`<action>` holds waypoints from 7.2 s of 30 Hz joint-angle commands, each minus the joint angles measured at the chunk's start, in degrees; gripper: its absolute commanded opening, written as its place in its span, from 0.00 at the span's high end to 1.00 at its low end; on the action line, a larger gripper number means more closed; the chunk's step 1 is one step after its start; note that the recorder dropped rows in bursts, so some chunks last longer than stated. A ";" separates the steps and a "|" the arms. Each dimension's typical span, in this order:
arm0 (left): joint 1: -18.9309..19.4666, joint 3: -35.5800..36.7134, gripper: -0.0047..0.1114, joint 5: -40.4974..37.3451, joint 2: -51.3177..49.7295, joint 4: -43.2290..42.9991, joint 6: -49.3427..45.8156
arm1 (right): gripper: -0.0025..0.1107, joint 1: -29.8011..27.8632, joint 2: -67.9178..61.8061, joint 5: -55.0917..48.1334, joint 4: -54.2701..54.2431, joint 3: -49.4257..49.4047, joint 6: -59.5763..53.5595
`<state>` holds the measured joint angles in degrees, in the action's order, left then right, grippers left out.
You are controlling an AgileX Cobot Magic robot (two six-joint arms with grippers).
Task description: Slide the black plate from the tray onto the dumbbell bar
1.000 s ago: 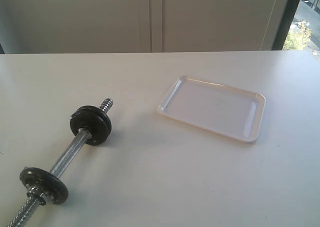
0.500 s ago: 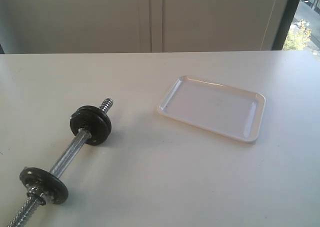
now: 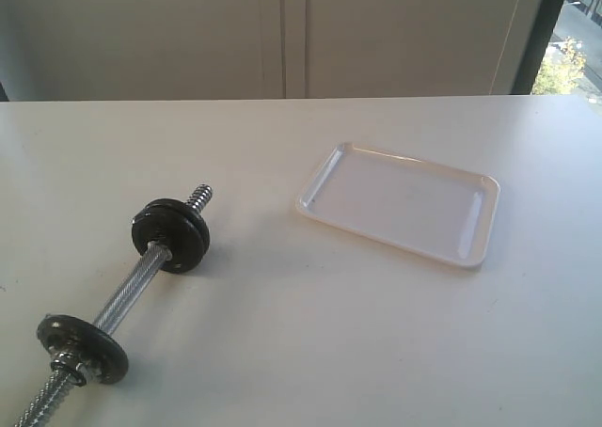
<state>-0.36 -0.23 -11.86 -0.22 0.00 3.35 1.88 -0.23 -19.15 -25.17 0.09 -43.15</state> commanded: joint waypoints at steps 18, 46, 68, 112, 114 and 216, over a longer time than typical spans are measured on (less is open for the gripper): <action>-0.32 0.23 0.96 0.25 0.22 0.00 0.34 | 0.98 -0.24 0.23 0.00 -18.20 -0.09 -0.07; -0.32 0.23 0.96 0.25 0.22 0.00 0.34 | 0.98 -0.24 0.23 -0.96 17.95 -0.09 39.39; -0.32 0.23 0.96 0.25 0.22 0.00 0.34 | 0.98 -3.92 0.23 -0.82 22.38 -0.09 39.39; 4.33 0.23 0.96 0.41 0.22 0.00 -0.78 | 0.98 -3.55 0.23 -0.53 22.15 -0.09 32.91; 4.33 0.23 0.96 0.31 0.22 0.00 -0.78 | 0.98 -3.55 0.23 -0.53 22.15 -0.09 32.91; -0.36 0.23 0.96 0.24 0.22 0.00 -0.78 | 0.98 -1.21 0.23 -0.45 20.15 -0.09 42.11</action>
<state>-0.36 -0.23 -11.75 -0.22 0.00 2.57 0.58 -0.23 -20.00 -5.20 0.09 -1.14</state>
